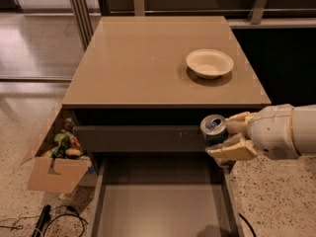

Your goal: Place redbull can into middle drawer

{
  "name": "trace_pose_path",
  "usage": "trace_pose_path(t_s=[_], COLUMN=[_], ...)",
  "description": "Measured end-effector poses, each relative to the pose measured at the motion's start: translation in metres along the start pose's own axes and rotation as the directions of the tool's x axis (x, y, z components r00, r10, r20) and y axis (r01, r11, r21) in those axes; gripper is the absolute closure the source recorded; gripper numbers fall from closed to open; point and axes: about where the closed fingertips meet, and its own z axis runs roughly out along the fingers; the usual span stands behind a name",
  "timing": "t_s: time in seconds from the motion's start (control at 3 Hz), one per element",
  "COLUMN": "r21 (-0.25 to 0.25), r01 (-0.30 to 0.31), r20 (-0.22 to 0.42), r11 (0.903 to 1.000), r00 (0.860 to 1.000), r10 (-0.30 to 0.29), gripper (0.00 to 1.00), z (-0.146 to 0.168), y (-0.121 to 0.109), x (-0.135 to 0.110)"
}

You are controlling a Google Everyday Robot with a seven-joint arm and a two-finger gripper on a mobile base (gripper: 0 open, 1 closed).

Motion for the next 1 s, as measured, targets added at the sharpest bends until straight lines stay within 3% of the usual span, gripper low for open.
trace_pose_path(t_s=[0.33,1.0], r21=[-0.001,-0.022], r01=[0.000,-0.036], r20=[0.000,-0.061], r11=[1.0000,0.9991], r00=[1.000,0.998], r10=[0.000,0.035], gripper=[1.00,1.00], z=[0.001,0.080], y=[0.000,0.006], x=[0.000,0.053])
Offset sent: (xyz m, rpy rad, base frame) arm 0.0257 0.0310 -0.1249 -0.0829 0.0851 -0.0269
